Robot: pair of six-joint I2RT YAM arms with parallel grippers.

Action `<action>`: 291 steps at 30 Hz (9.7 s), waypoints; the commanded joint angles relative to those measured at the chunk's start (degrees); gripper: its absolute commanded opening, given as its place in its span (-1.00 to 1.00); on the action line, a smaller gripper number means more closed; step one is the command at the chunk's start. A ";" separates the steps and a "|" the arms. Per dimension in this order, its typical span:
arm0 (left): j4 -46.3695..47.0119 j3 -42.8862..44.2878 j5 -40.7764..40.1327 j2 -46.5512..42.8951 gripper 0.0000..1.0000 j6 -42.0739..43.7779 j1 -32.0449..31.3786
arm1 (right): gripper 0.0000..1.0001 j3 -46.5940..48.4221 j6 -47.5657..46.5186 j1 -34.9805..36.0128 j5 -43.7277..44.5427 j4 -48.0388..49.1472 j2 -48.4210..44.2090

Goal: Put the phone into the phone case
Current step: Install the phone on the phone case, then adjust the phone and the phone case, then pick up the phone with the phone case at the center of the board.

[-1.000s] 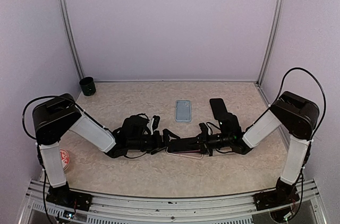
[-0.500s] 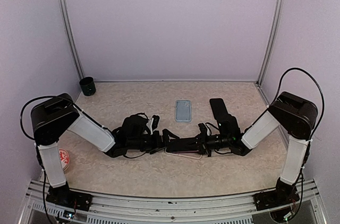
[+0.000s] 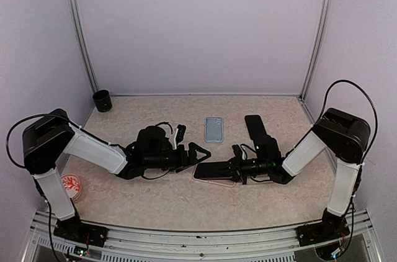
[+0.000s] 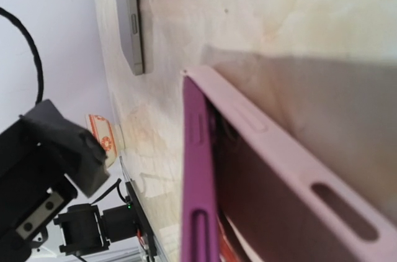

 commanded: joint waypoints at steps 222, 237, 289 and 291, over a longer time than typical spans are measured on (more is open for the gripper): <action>-28.19 15.86 4.02 18.02 0.98 6.00 -1.94 | -1.00 3.38 -25.15 0.27 18.87 -49.96 -11.78; -28.44 15.86 3.99 17.93 0.98 6.02 -1.62 | -1.00 0.36 -27.02 -1.14 17.54 -49.10 -7.01; -31.64 19.94 0.28 5.89 0.98 12.73 0.07 | -0.32 10.84 -28.55 2.73 28.27 -67.59 -27.60; -32.81 19.64 -0.21 5.10 0.98 12.56 0.03 | -0.31 9.01 -27.85 2.32 27.33 -65.98 -27.00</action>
